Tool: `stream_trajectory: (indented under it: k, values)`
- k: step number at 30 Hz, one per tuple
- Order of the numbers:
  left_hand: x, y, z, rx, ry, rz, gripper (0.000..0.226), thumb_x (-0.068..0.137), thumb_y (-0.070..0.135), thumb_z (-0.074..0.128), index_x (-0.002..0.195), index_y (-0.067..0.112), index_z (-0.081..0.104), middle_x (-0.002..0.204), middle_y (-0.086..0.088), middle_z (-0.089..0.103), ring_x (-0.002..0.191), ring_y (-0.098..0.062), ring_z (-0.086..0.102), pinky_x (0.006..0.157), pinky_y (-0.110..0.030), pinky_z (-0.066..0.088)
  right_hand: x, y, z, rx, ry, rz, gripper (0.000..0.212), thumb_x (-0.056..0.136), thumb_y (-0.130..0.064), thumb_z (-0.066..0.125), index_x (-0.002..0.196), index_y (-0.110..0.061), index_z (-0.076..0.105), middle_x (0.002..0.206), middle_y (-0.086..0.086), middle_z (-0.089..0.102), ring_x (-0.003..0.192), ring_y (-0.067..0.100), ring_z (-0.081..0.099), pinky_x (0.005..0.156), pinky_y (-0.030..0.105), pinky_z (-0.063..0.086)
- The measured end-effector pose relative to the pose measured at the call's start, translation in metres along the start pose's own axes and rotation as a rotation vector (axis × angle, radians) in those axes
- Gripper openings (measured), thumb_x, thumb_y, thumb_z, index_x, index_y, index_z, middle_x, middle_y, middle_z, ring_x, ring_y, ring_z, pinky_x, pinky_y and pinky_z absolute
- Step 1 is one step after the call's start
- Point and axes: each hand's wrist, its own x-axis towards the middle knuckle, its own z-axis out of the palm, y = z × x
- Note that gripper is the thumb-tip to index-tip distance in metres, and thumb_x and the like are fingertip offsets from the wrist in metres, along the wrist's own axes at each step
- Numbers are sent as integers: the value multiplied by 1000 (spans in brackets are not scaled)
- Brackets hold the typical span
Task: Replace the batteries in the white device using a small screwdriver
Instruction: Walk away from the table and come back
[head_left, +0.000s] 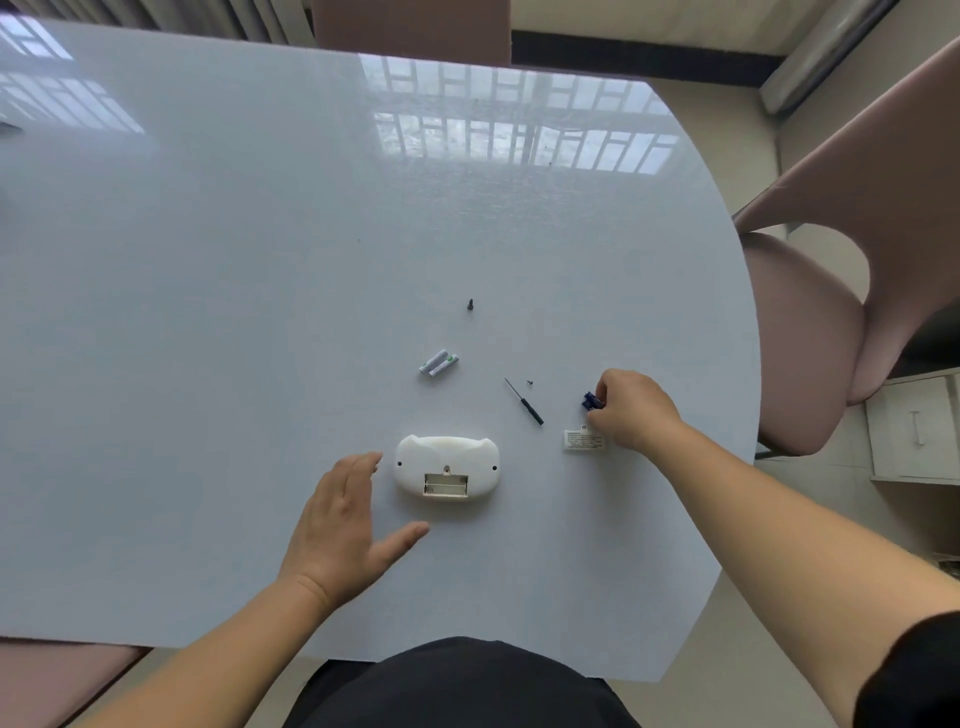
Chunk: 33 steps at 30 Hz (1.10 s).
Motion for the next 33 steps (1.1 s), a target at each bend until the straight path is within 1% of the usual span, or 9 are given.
stream_trajectory:
  k: [4,7,14,17,19,21,24,28,33]
  values:
    - [-22,-10,10,73,-93,-172,66,77,63,58,122,17,44,116,1,51,104,-19,53,89,-33,49,4,-6,-5,-113,-52,-24,16,85,-20,53,91,-8,63,91,9,66,74,24,55,60,29,43]
    - [-30,-13,16,191,-181,-209,44,85,50,55,118,22,46,116,3,52,104,-18,49,85,-30,47,5,-8,-9,-151,-80,-47,14,84,-17,54,90,-10,64,92,7,67,79,25,59,61,28,44]
    - [-32,-1,19,256,-227,-263,35,85,45,52,111,22,50,114,4,50,103,-20,46,82,-31,48,-15,-23,-14,16,-60,-191,9,88,-20,51,94,-18,57,95,1,64,84,23,57,64,31,48]
    - [-42,5,23,227,-222,-306,33,86,44,51,110,22,51,113,3,50,103,-20,46,81,-33,49,-42,-40,-8,253,-190,-256,20,87,-20,54,106,-27,55,91,-5,69,78,16,64,60,29,50]
    - [-53,9,28,194,-210,-347,33,85,43,52,111,21,51,114,3,49,104,-21,46,81,-34,49,-63,-54,2,580,-383,-232,22,87,-12,53,107,-21,56,85,0,72,71,16,68,61,27,53]
    - [-68,11,31,156,-215,-392,34,85,43,51,112,21,51,114,3,49,106,-21,45,82,-35,49,-82,-67,16,843,-561,-139,20,85,-3,47,97,-11,61,75,8,69,64,22,66,60,31,54]
    - [-95,8,36,100,-264,-405,35,86,42,49,115,21,50,115,3,48,106,-20,45,85,-35,48,-107,-88,38,975,-680,-10,14,75,-3,46,76,-11,57,65,11,56,55,26,57,51,30,48]
    - [-141,-12,42,-32,-309,-446,36,86,43,49,115,22,52,116,1,53,100,-19,51,82,-33,48,-135,-124,67,848,-749,-15,9,76,-5,52,69,-12,51,60,11,51,49,24,49,46,27,39]
    - [-217,-56,57,-207,-331,-572,46,86,48,51,122,21,52,120,1,55,105,-17,55,86,-30,46,-160,-166,101,412,-686,-212,11,84,-11,51,85,-5,60,65,9,60,54,22,60,50,26,46]
